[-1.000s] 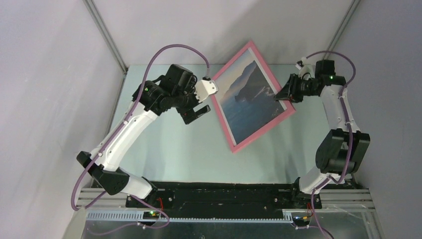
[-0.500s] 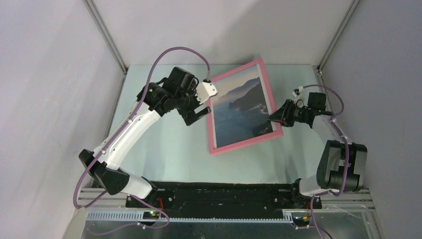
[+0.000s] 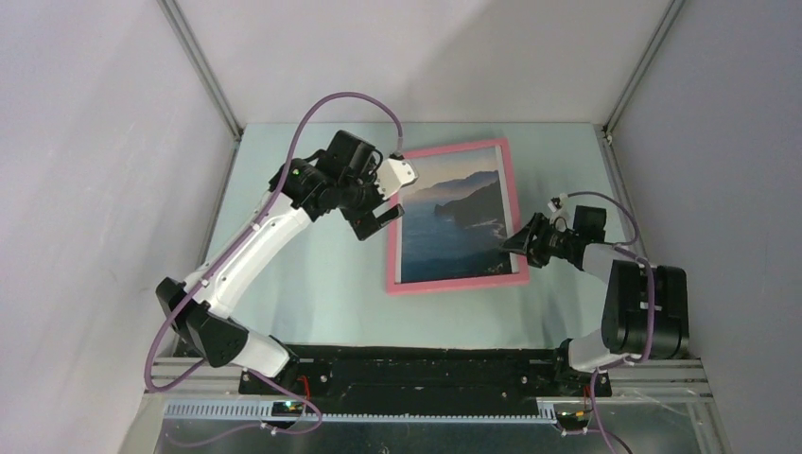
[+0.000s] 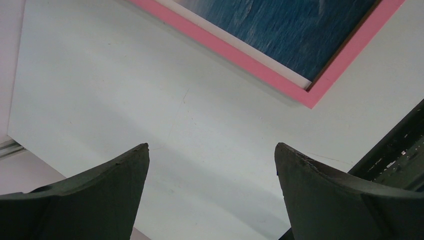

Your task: Put the photo into the frame

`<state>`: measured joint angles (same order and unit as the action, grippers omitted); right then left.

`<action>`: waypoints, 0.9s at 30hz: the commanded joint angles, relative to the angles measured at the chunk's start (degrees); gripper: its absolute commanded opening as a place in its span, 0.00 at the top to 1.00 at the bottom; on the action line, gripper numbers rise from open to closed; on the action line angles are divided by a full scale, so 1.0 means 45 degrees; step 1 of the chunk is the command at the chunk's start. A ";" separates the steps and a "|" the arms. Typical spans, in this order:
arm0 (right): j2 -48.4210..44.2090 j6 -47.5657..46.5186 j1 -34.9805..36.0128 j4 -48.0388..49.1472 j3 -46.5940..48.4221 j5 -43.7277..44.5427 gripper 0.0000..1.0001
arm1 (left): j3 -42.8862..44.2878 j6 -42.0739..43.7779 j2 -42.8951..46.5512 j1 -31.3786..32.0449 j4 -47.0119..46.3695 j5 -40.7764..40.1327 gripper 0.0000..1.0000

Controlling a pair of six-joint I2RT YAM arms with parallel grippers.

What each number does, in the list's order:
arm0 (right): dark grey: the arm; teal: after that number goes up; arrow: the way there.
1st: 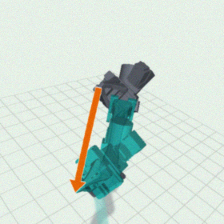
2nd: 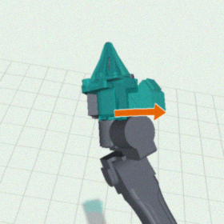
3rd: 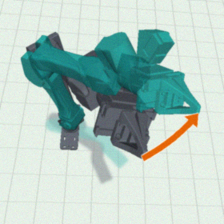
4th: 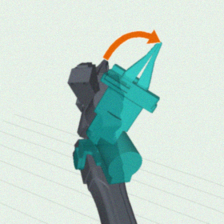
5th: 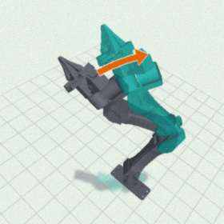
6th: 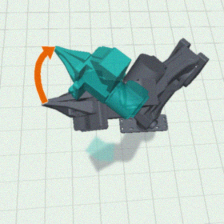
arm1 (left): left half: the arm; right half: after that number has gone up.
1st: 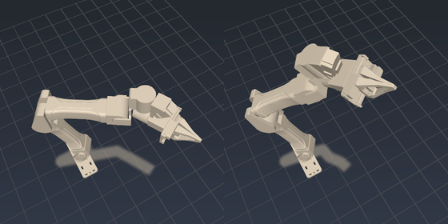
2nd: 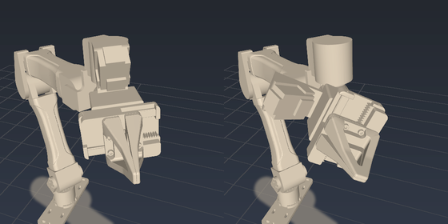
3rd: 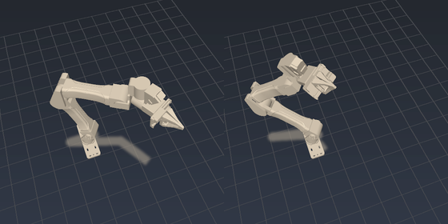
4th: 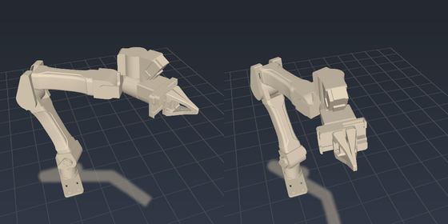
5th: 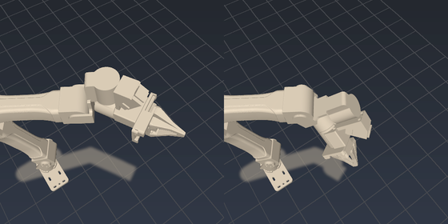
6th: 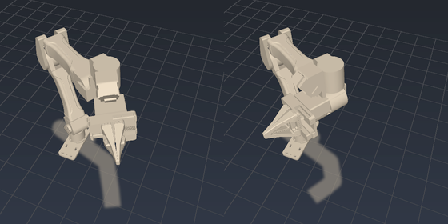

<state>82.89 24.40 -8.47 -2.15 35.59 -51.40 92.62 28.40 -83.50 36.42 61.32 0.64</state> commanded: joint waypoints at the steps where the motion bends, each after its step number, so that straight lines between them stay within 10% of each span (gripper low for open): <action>1: 0.0732 -0.0163 0.0035 0.1806 0.0060 -0.0384 0.41 | -0.0100 -0.0256 -0.0206 -0.0092 -0.0454 0.0071 0.00; 27: -0.0407 -0.1683 -0.0285 -0.0582 0.0059 0.2872 0.04 | -0.0931 -0.0264 -0.0028 -0.0085 -0.1044 0.0013 0.00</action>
<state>85.27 19.09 -9.37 -3.03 35.05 -41.74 89.60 28.40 -85.30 36.42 58.52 0.64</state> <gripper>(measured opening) 0.932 0.995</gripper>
